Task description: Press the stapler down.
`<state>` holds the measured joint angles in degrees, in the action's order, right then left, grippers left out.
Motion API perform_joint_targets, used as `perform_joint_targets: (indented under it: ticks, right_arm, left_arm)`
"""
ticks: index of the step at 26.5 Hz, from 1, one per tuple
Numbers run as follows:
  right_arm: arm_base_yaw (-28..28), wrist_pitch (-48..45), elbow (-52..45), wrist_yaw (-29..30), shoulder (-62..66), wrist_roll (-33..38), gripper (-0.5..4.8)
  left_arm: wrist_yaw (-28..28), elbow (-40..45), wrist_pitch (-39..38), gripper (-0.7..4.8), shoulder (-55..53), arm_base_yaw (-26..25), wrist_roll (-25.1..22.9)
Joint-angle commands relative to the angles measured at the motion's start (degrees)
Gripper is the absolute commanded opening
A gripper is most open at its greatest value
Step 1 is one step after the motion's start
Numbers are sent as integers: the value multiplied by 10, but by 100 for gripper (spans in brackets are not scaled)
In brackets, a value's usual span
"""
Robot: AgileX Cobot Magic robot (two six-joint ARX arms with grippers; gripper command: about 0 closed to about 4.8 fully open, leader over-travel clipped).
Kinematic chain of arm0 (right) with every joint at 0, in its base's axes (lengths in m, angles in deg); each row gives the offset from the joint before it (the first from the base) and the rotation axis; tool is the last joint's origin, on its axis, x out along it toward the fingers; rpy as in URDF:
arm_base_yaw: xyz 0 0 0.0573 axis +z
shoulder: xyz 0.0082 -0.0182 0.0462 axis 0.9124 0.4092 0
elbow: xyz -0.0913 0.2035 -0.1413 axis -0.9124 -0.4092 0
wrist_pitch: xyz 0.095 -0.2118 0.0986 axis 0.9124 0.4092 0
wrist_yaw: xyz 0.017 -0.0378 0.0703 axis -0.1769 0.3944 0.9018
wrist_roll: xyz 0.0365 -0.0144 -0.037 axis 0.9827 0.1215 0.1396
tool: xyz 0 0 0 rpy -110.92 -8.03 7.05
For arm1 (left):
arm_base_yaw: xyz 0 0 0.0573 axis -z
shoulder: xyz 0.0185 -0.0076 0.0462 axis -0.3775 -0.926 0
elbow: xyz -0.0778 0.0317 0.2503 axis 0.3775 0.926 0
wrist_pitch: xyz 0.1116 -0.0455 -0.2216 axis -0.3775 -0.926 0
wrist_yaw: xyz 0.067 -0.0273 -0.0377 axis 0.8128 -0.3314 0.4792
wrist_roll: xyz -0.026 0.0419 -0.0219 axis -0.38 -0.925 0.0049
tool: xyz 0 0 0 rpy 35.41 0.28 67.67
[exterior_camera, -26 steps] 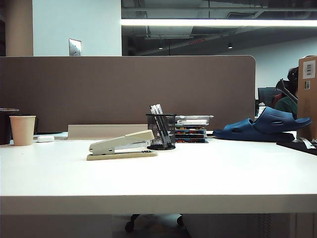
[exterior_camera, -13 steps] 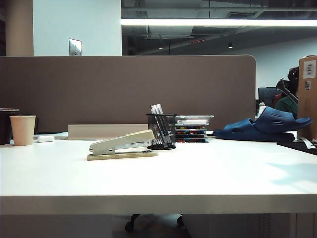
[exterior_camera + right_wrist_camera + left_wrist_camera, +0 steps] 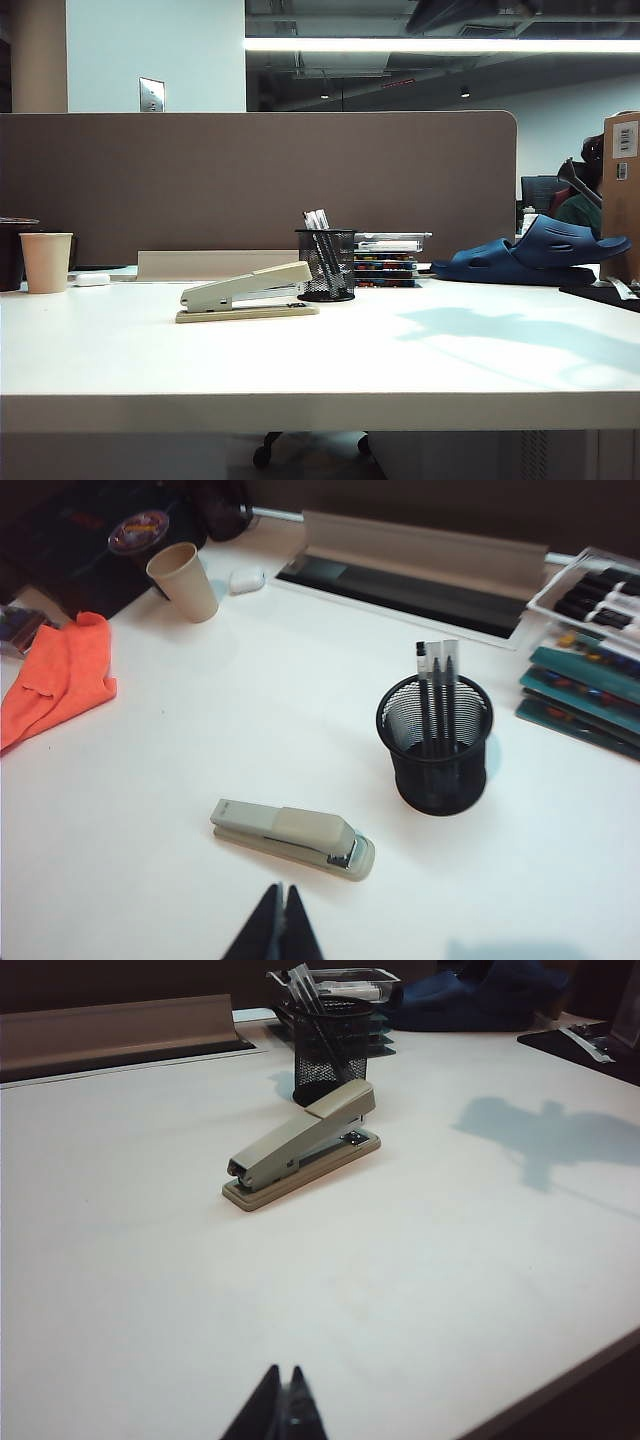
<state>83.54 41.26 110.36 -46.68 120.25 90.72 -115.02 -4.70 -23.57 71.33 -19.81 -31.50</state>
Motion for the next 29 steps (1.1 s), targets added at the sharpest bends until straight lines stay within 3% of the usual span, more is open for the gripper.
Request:
perform_joint_targets:
  ticks: [1, 16, 29]
  right_arm:
    - [16, -7, 33, 18, 53, 3, -9]
    - [69, -17, 104, 26, 228, 5, -9]
    - [77, -69, 104, 52, 309, 19, -9]
  left_arm:
    - [-2, -2, -8, -6, 0, 0, 0]
    - [-2, -2, -8, -6, 0, 0, 0]
    - [-2, -2, -8, -6, 0, 0, 0]
